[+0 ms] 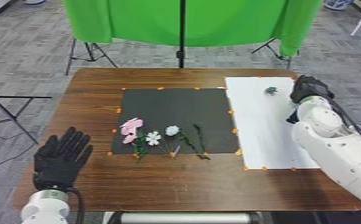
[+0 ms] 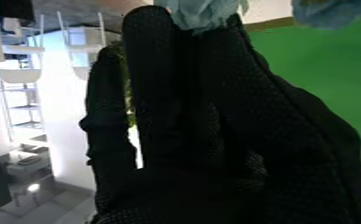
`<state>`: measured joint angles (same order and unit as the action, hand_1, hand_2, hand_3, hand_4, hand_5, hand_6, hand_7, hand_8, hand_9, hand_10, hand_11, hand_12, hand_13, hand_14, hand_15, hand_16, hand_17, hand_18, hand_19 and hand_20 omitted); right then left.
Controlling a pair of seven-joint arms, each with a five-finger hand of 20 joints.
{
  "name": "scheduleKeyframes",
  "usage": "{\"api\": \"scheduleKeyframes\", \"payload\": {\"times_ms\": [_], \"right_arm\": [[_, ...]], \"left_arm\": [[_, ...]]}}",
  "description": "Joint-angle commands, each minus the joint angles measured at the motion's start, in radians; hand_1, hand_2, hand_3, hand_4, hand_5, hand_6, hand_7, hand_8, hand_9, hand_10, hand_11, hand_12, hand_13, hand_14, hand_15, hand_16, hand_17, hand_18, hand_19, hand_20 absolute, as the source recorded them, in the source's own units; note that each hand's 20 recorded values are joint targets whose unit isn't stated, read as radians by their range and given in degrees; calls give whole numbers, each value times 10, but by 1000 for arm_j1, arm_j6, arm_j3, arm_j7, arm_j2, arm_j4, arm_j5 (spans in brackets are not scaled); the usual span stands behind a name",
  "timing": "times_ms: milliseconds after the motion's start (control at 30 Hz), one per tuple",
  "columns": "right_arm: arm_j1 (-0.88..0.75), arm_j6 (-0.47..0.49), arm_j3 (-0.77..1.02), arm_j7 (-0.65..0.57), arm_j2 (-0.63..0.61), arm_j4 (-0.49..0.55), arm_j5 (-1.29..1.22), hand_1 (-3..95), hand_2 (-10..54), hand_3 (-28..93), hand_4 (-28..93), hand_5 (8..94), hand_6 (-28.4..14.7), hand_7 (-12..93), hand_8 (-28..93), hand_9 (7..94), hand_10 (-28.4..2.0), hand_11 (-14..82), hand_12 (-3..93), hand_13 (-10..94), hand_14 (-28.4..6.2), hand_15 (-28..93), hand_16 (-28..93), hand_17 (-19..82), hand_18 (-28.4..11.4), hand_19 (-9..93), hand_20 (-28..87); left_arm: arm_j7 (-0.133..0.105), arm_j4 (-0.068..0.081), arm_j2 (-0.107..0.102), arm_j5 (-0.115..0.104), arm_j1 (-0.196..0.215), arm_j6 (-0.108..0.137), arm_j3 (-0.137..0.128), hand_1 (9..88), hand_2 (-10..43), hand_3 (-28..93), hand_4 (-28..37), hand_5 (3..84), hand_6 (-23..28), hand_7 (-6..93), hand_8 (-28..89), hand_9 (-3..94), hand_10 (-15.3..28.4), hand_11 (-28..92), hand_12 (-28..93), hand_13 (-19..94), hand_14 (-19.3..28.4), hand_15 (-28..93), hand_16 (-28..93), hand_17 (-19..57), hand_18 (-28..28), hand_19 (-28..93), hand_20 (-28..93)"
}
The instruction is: Arrange flowers
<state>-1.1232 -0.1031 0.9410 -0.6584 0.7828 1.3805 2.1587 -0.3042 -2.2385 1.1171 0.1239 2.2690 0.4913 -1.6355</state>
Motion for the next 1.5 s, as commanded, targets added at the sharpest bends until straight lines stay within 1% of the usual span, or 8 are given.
{"api": "scheduleKeyframes", "payload": {"times_ms": [33, 300, 600, 833, 933, 1000, 1300, 1500], "right_arm": [[-58, 21, 24, 61, -39, 273, -10, 634, -95, 700, -283, 783, 3, 270, 29, 857, -104, 144, 452, 719, -76, 370, 433, 285, -205, 713, 318], [-64, 148, -42, 171, 62, 457, -61, 632, -95, 707, -283, 779, -2, 272, 37, 852, -107, 148, 457, 715, -78, 385, 426, 280, -209, 720, 330], [-62, 217, -163, 217, 193, 431, -34, 633, -95, 705, -283, 780, -2, 267, 37, 851, -108, 148, 459, 709, -78, 394, 421, 278, -210, 722, 335], [-74, 226, -222, 214, 214, 449, -7, 632, -95, 701, -283, 778, -2, 264, 36, 848, -107, 145, 456, 705, -76, 394, 419, 277, -210, 722, 337], [-89, 228, -233, 216, 204, 468, 33, 628, -95, 698, -283, 775, -6, 255, 30, 844, -109, 140, 452, 701, -77, 394, 419, 272, -213, 726, 341], [-92, 210, -235, 203, 201, 467, 38, 625, -95, 699, -283, 769, -8, 234, 27, 838, -109, 130, 439, 693, -78, 399, 414, 267, -215, 727, 349], [-90, 162, -215, 175, 187, 475, 25, 581, -95, 706, -283, 709, -26, 209, -2, 766, -121, 123, 407, 625, -97, 492, 384, 247, -224, 744, 358], [-102, 155, -198, 166, 183, 490, 18, 523, -95, 760, -283, 672, -25, 164, -115, 700, -144, 202, 287, 600, -119, 551, 331, 233, -231, 748, 357]], "left_arm": [[9, 2, 5, 5, 9, -13, -5, 272, 188, 776, -283, 471, 98, 169, -104, 392, 155, 254, 106, 295, 150, 421, -72, -53, 133, 325, 158], [20, 3, 2, 9, 9, -10, -7, 273, 188, 775, -283, 470, 97, 169, -104, 390, 155, 254, 107, 293, 151, 420, -71, -53, 133, 324, 158], [35, 8, -6, 16, 1, -8, -5, 273, 188, 774, -283, 469, 97, 171, -105, 382, 154, 254, 108, 290, 149, 418, -71, -54, 133, 325, 158], [46, 15, -1, 19, 3, -8, -5, 273, 189, 773, -283, 469, 96, 172, -105, 383, 154, 256, 108, 289, 150, 419, -70, -54, 133, 325, 158], [40, 17, 4, 3, 6, -1, -5, 273, 189, 773, -283, 468, 96, 172, -105, 382, 154, 256, 108, 290, 150, 418, -71, -54, 133, 325, 158], [43, 16, 9, 12, 12, 2, -7, 273, 189, 773, -283, 469, 96, 172, -105, 383, 154, 255, 108, 289, 150, 419, -71, -54, 133, 325, 158], [34, 10, 9, 6, 27, -4, -22, 272, 189, 774, -283, 470, 97, 174, -106, 384, 154, 258, 108, 290, 149, 419, -71, -54, 133, 325, 158], [39, 8, 14, 12, 29, -5, -23, 274, 190, 774, -283, 470, 97, 173, -106, 384, 154, 259, 108, 289, 149, 417, -71, -54, 134, 325, 158]]}}
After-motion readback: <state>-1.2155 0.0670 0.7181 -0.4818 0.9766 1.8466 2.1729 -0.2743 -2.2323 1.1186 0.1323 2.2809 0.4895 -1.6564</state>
